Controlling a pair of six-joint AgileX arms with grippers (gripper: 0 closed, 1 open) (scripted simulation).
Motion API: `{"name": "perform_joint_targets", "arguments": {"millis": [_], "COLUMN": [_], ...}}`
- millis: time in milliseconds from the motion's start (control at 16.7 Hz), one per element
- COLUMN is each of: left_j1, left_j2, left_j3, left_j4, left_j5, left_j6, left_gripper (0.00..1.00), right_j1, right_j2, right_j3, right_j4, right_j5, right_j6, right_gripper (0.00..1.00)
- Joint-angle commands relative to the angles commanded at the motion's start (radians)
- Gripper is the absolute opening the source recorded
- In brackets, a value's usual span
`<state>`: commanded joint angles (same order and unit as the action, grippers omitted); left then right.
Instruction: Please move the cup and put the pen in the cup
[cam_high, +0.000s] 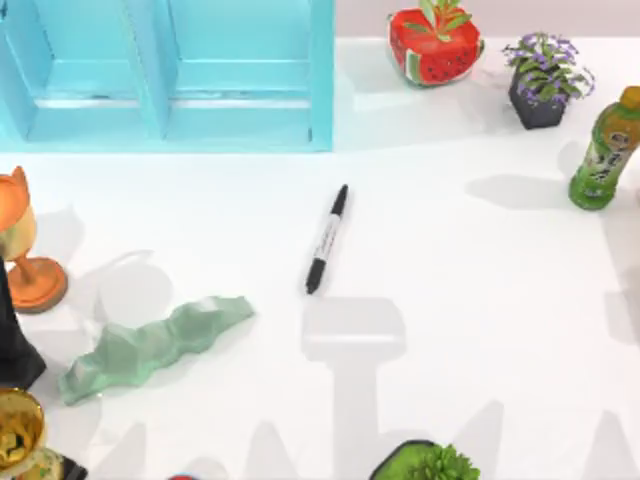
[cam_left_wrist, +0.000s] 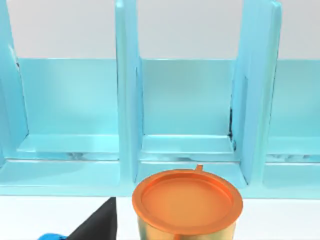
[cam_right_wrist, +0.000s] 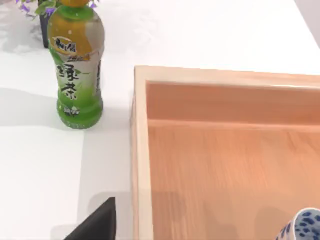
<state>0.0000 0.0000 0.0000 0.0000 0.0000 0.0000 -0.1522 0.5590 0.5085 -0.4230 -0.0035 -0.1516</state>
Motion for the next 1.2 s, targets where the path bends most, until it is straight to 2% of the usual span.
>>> {"name": "perform_joint_targets", "arguments": {"millis": [480, 720, 960, 1200], "left_j1": [0.0, 0.0, 0.0, 0.0], "left_j2": [0.0, 0.0, 0.0, 0.0], "left_j3": [0.0, 0.0, 0.0, 0.0], "left_j4": [0.0, 0.0, 0.0, 0.0], "left_j5": [0.0, 0.0, 0.0, 0.0], "left_j6": [0.0, 0.0, 0.0, 0.0], "left_gripper": [1.0, 1.0, 1.0, 1.0], "right_j1": [-0.206, -0.286, -0.333, -0.34], "right_j2": [0.807, 1.123, 1.301, 1.328], "right_j3": [0.681, 0.952, 1.107, 1.128], "right_j4": [-0.547, -0.759, -0.885, -0.904], "right_j5": [0.007, 0.007, 0.006, 0.006], "right_j6": [-0.201, -0.278, -0.324, -0.331], "right_gripper": [1.0, 1.0, 1.0, 1.0]}}
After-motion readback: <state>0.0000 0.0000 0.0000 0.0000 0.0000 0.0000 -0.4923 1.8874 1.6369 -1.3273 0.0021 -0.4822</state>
